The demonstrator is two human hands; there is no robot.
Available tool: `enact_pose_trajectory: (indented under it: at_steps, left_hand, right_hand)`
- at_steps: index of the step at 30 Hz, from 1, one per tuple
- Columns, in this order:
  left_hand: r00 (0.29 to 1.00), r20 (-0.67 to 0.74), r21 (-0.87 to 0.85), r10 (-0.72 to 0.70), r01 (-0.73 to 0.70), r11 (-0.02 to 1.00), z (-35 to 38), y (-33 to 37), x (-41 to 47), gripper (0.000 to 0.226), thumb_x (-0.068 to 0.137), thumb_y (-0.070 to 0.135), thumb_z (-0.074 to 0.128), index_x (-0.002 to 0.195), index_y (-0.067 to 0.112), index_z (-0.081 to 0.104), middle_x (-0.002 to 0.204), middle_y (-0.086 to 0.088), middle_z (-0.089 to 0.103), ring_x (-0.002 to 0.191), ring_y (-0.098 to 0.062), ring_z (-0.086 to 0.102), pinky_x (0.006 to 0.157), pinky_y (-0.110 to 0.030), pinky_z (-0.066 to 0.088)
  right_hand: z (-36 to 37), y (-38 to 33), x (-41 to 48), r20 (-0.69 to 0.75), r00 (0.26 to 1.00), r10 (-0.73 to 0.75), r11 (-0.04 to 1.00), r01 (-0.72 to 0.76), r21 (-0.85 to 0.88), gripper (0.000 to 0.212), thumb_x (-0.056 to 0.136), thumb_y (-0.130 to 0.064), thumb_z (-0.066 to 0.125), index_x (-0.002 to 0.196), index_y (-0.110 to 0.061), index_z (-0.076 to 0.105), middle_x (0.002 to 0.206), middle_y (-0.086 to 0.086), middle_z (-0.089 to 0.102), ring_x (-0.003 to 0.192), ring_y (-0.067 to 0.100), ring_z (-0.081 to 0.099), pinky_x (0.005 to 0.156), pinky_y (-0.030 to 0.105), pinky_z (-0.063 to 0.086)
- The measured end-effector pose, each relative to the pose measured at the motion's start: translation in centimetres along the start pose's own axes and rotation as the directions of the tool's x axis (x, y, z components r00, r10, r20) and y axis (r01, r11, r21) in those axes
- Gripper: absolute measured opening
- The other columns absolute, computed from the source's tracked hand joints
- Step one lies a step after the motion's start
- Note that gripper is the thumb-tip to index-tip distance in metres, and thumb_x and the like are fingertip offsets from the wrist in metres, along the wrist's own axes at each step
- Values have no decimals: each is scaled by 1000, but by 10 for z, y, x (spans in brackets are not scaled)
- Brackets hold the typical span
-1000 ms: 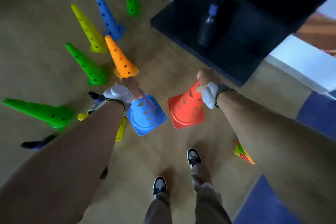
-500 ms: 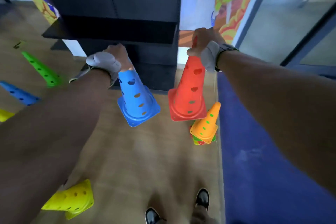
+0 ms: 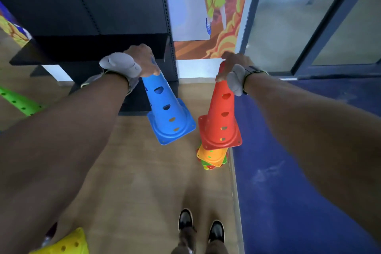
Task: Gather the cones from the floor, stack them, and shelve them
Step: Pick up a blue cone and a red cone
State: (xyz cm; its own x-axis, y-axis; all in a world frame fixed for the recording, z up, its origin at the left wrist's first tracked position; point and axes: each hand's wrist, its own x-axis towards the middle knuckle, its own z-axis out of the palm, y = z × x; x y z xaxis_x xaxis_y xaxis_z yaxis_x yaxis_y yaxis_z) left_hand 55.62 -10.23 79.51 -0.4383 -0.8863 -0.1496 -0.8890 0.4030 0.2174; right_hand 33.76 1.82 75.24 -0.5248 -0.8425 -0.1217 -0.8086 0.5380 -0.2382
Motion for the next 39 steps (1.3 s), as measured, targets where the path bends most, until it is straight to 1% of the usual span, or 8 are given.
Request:
enact_pose_trajectory:
  at_steps: [4, 9, 20, 24, 27, 29, 34, 39]
  left_hand:
    - [999, -6, 35, 54, -54, 998, 20, 17, 14, 42, 76, 29, 75, 114, 16, 62, 110, -9, 65, 93, -28, 62, 76, -32, 50]
    - [991, -10, 34, 135, -135, 990, 35, 47, 28, 40, 77, 27, 74, 113, 16, 59, 109, -8, 62, 84, -27, 55, 73, -33, 46]
    - [917, 86, 90, 390, -397, 913, 25, 162, 69, 39, 75, 32, 76, 109, 17, 64, 97, -2, 57, 84, -23, 54, 69, -30, 41]
    - [890, 164, 162, 424, -449, 879, 59, 187, 81, 31, 82, 30, 72, 105, 17, 57, 101, -6, 57, 90, -24, 53, 74, -30, 41]
    - [863, 379, 223, 334, -436, 872, 106, 184, 86, 81, 85, 46, 67, 147, 10, 29, 151, -9, 36, 135, -29, 39, 106, -37, 35]
    - [851, 402, 173, 337, -432, 885, 121, 183, 85, 98, 84, 51, 66, 153, 8, 11, 159, -8, 21, 144, -28, 26, 113, -37, 28]
    - [916, 212, 12, 340, -350, 937, 112, 160, 70, 66, 91, 43, 58, 146, 14, 36, 152, -5, 35, 140, -23, 33, 110, -31, 29]
    - [950, 222, -49, 220, -214, 976, 119, 91, 51, 60, 85, 45, 63, 138, 21, 48, 140, 0, 51, 123, -21, 53, 96, -30, 45]
  right_hand:
    - [29, 25, 11, 60, 996, 72, 997, -71, -12, 41, 82, -28, 69, 120, -15, 60, 122, 8, 63, 111, 31, 60, 79, 31, 41]
    - [48, 57, 4, 120, 975, 185, 982, -189, 22, 23, 81, -31, 72, 87, -13, 60, 91, 7, 60, 84, 27, 56, 70, 31, 41]
    - [31, 115, 12, 58, 928, 369, 921, -374, 113, 27, 85, -29, 66, 107, -13, 61, 119, 11, 61, 113, 33, 58, 75, 30, 40]
    - [33, 133, 15, 81, 917, 392, 907, -399, 133, 22, 84, -32, 67, 92, -14, 58, 109, 10, 63, 107, 32, 61, 74, 30, 40]
    - [40, 141, 17, 126, 921, 367, 908, -385, 163, 26, 85, -35, 68, 93, -13, 57, 103, 10, 62, 106, 33, 61, 75, 31, 42]
    - [42, 141, 18, 132, 923, 363, 901, -383, 203, 36, 86, -35, 69, 110, -10, 60, 117, 11, 63, 111, 33, 60, 83, 34, 46]
    - [58, 103, 23, 168, 950, 262, 931, -295, 215, 41, 86, -33, 67, 121, -12, 62, 126, 8, 62, 114, 30, 59, 89, 33, 47]
    - [69, 34, 27, 195, 980, 36, 975, -77, 207, 41, 81, -35, 68, 118, -16, 64, 123, 6, 63, 110, 28, 60, 87, 32, 49]
